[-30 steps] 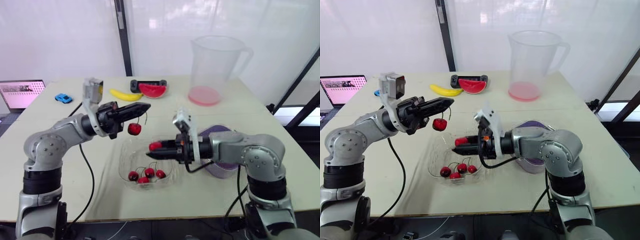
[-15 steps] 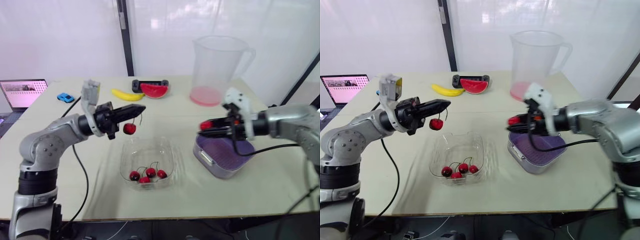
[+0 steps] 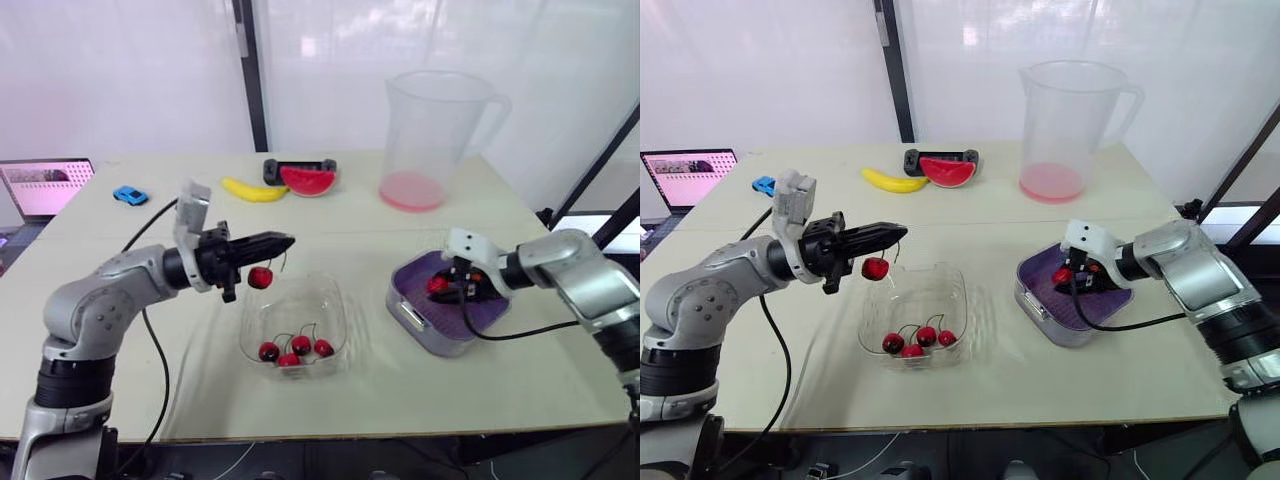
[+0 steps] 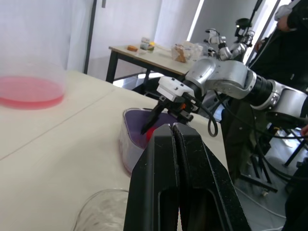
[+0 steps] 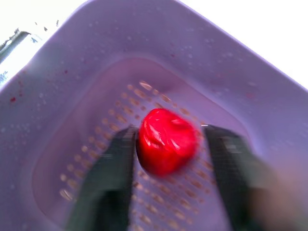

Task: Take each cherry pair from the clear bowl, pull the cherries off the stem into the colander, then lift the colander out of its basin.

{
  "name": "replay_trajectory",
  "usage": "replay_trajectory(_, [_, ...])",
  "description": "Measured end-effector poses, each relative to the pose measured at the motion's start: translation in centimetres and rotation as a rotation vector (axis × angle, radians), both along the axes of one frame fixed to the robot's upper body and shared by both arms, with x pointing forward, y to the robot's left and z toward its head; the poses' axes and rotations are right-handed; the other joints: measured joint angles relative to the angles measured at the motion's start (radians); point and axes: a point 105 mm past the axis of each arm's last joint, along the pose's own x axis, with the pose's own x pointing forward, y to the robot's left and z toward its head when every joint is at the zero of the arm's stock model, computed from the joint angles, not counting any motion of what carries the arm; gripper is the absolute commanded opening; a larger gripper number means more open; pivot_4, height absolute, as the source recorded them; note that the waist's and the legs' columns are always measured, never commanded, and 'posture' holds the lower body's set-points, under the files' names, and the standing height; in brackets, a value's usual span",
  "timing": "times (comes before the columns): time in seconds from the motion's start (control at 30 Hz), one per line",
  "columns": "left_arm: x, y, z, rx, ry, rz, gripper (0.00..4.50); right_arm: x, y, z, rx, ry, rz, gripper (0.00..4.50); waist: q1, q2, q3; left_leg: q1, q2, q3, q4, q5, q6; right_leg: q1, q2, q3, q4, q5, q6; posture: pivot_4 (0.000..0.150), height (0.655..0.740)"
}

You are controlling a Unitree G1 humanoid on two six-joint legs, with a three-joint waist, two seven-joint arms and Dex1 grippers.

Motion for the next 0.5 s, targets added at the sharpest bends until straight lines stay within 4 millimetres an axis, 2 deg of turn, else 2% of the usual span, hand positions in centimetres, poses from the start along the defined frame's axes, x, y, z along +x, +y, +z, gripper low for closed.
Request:
replay_trajectory(0.03, [0.0, 0.0, 0.0, -0.002, 0.001, 0.003, 0.0, 0.0, -0.1, 0.2, 0.004, -0.004, -0.003, 4.33, 0.0, 0.0, 0.0, 0.0, 0.0, 0.0, 0.0, 0.0, 0.0, 0.0, 0.0, 0.0, 0.0, 0.0, 0.0, 0.15, 0.74])
replay_trajectory(0.07, [0.1, 0.0, 0.0, -0.004, 0.002, 0.007, 0.0, 0.0, -0.1, 0.5, 0.01, -0.004, -0.004, 4.43, 0.0, 0.0, 0.0, 0.0, 0.0, 0.0, 0.0, 0.0, 0.0, 0.0, 0.0, 0.0, 0.0, 0.0, 0.0, 0.15, 0.74])
replay_trajectory(0.2, [0.1, 0.0, 0.3, -0.025, 0.005, 0.012, 0.0, -0.4, -0.1, 1.9, 0.086, 0.015, -0.013, 4.43, 0.0, 0.0, 0.0, 0.0, 0.0, 0.0, 0.0, 0.0, 0.0, 0.0, 0.0, 0.0, 0.0, 0.0, 0.0, 0.15, 0.74])
replay_trajectory(0.3, [0.3, -0.4, 1.3, -0.063, -0.01, 0.005, 0.0, -1.6, 0.8, 5.0, 0.248, 0.023, 0.017, 4.43, 0.005, 0.0, 0.0, 0.0, 0.0, 0.0, 0.0, 0.0, 0.001, 0.0, 0.0, 0.0, 0.0, 0.0, 0.0, 0.15, 0.74])
replay_trajectory(0.4, [0.4, -0.7, 2.3, -0.098, -0.028, -0.001, 0.0, -3.1, 3.5, 8.0, 0.454, 0.031, 0.101, 4.43, 0.006, 0.0, 0.0, 0.0, 0.0, 0.0, 0.0, 0.0, 0.001, 0.0, 0.001, 0.0, 0.0, 0.0, 0.0, 0.15, 0.74])
replay_trajectory(0.43, [0.5, -0.7, 2.4, -0.1, -0.029, 0.0, 0.0, -3.5, 5.1, 8.9, 0.555, 0.035, 0.146, 4.43, 0.001, -0.001, 0.0, 0.0, 0.0, 0.0, 0.0, 0.0, 0.001, 0.001, 0.001, 0.0, 0.0, 0.0, 0.0, 0.15, 0.74])
replay_trajectory(0.5, [0.6, -1.0, 2.5, -0.111, -0.025, -0.011, 0.0, -4.4, 7.9, 9.2, 0.664, 0.069, 0.229, 4.43, -0.001, -0.001, 0.0, 0.0, 0.0, -0.001, 0.0, 0.0, 0.0, 0.001, 0.001, -0.001, 0.0, 0.0, 0.0, 0.15, 0.74])
